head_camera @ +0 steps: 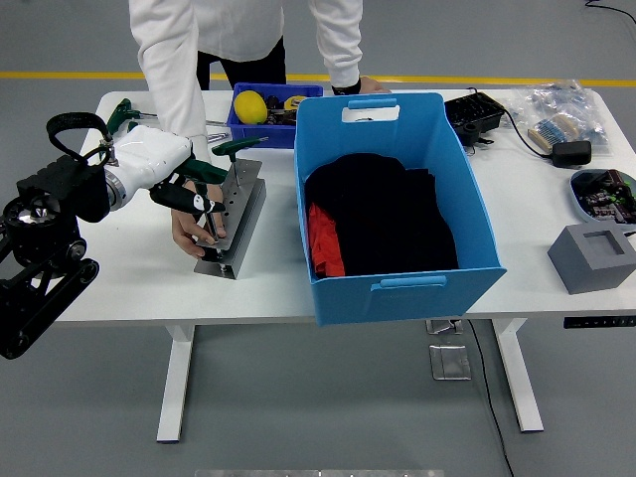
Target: Lift tool from toolbox,place it in box,lift tool from toolbox,place it in box
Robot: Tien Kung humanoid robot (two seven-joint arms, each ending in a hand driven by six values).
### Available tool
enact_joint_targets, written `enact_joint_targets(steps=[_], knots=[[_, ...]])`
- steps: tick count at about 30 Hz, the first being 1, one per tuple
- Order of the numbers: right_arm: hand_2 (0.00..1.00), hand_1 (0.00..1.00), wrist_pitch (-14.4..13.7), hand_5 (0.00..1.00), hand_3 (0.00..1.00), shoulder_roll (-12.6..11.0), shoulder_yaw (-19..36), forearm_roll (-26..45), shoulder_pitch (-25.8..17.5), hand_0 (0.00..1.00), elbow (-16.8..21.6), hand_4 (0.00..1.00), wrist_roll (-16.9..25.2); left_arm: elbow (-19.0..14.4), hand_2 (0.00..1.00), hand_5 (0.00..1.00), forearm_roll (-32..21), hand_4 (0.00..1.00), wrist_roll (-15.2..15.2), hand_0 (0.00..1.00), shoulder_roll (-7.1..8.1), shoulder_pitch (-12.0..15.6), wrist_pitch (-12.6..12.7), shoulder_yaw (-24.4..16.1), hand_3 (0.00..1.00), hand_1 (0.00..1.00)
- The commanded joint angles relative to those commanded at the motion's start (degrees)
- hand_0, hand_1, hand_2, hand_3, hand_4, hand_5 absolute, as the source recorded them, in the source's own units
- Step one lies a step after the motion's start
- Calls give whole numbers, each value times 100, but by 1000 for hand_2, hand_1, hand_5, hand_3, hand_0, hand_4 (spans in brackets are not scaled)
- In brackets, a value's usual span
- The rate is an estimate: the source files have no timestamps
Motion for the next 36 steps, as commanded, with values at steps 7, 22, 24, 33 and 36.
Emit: enact_joint_targets(steps=[7,22,24,33,36], knots=[[682,605,0,640,553,-4,-6,12,10,619,0,803,7,-14,2,644,0,981,-173,41,27,-16,340,13,55,2],[683,605,-9,640,553,4,23,-4,-7,620,0,803,-2,-211,2,455,-87,693,-190,46,165,-138,257,10,52,2],[683,605,-10,640,553,8,30,-6,-21,620,0,803,-4,-248,2,455,-180,693,-159,46,201,-184,204,18,52,2],[683,605,-12,640,553,13,39,-22,-53,619,0,802,-7,-307,2,381,-559,666,-94,57,407,-510,39,146,60,2],[683,605,-12,640,553,8,33,-15,-59,619,0,802,-2,-343,2,381,-672,666,-71,57,488,-635,-18,192,60,2]])
